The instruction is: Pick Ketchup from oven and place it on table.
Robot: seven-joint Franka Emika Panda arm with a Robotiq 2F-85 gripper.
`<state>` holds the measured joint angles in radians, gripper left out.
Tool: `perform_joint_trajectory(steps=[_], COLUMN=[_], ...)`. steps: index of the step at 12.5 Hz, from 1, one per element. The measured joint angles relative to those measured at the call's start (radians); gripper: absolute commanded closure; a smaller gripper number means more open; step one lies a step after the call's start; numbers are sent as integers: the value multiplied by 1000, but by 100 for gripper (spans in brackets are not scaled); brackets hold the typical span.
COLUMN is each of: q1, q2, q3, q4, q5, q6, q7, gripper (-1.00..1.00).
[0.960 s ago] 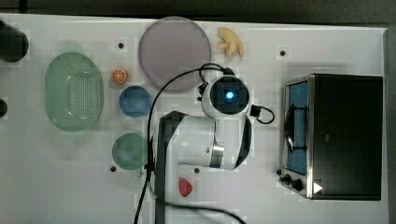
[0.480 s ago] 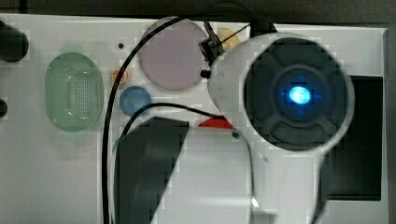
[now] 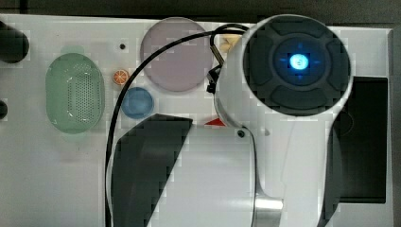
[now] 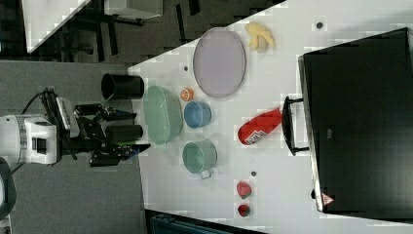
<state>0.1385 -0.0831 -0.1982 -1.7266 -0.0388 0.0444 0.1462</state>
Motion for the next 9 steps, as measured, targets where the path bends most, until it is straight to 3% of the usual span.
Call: perform_joint_trajectory(steps=[4, 9], q1=[22, -7], q2=[6, 34], q3=[-19, -5], q4=[9, -8], q5=[27, 5], q6=[-3, -11], q7=[9, 10], gripper=[-100, -100])
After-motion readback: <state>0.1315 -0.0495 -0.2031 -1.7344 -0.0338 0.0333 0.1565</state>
